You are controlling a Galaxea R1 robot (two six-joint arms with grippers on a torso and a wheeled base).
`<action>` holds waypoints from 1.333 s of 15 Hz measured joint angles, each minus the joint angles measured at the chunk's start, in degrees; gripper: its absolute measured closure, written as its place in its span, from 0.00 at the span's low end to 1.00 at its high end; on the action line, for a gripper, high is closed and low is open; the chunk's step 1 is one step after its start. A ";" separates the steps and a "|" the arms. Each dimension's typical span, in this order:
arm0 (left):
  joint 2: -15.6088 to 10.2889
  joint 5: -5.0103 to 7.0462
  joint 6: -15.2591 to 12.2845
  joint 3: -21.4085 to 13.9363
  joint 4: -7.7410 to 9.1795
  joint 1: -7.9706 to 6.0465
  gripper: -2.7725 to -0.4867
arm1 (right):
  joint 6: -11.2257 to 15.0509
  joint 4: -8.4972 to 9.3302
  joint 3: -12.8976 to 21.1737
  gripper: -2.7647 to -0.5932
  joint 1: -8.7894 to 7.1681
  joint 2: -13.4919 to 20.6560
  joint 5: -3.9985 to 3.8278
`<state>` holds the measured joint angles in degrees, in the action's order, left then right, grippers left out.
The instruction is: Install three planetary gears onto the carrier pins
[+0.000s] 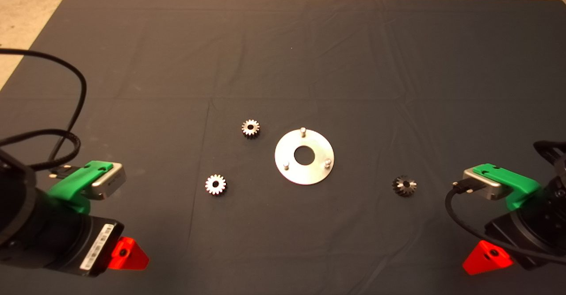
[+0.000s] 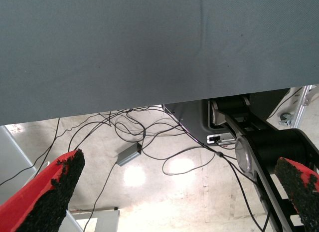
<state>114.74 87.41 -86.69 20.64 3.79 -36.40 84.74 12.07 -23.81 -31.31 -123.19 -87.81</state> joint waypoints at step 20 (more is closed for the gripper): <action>14.18 -0.26 6.75 21.09 -11.81 0.33 0.00 | -0.89 0.00 0.00 0.02 -0.01 0.17 -0.06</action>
<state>128.92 87.15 -79.93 41.73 -8.02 -36.07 83.85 12.07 -23.81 -31.31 -123.02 -87.87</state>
